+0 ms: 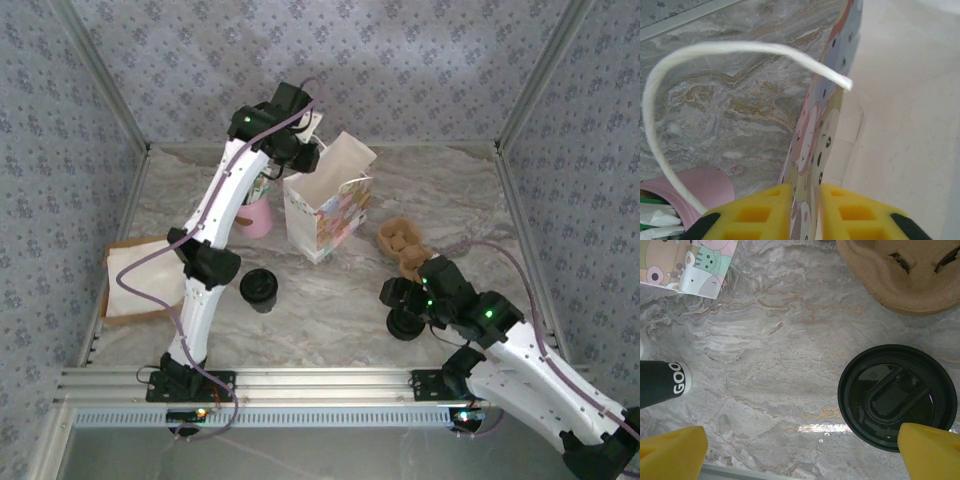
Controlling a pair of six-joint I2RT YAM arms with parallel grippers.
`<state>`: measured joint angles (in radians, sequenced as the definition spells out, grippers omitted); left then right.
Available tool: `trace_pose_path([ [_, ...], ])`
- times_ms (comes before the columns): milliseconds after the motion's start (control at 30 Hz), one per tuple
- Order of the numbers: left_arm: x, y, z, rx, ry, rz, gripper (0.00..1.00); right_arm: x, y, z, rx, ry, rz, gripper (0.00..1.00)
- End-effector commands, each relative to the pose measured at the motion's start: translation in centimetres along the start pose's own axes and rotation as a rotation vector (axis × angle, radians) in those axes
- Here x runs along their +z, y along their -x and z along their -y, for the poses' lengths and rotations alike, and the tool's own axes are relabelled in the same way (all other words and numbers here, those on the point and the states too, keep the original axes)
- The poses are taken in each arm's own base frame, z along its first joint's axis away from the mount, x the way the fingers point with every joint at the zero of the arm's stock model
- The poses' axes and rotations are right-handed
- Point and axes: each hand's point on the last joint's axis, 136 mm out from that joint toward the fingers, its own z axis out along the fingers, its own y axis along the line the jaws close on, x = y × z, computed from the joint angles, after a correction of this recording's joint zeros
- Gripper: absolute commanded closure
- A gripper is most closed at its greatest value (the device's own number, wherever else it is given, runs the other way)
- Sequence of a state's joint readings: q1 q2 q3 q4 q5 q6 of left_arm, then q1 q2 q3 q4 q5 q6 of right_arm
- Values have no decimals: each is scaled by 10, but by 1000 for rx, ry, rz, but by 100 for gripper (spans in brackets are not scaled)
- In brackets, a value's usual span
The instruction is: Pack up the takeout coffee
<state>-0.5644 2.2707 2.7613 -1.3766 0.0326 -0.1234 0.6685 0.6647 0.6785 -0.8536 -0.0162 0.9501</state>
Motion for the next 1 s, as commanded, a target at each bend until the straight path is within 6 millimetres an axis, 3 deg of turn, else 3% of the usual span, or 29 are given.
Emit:
trace_pose_path([
  [0, -22, -6, -5, -59, 29, 1, 83, -7, -2, 4, -1, -10, -13, 0],
  [400, -59, -25, -15, -239, 122, 40, 87, -12, 1, 0, 1, 6, -5, 0],
  [700, -64, -56, -20, -439, 106, 112, 85, -19, 18, -5, -27, -50, 29, 0],
  [867, -67, -70, -20, -498, 76, 156, 80, -17, 33, -4, -50, -136, 55, 0],
  [967, -71, -74, -20, -506, 63, 168, 70, -16, 46, -1, -52, -206, 82, 0],
])
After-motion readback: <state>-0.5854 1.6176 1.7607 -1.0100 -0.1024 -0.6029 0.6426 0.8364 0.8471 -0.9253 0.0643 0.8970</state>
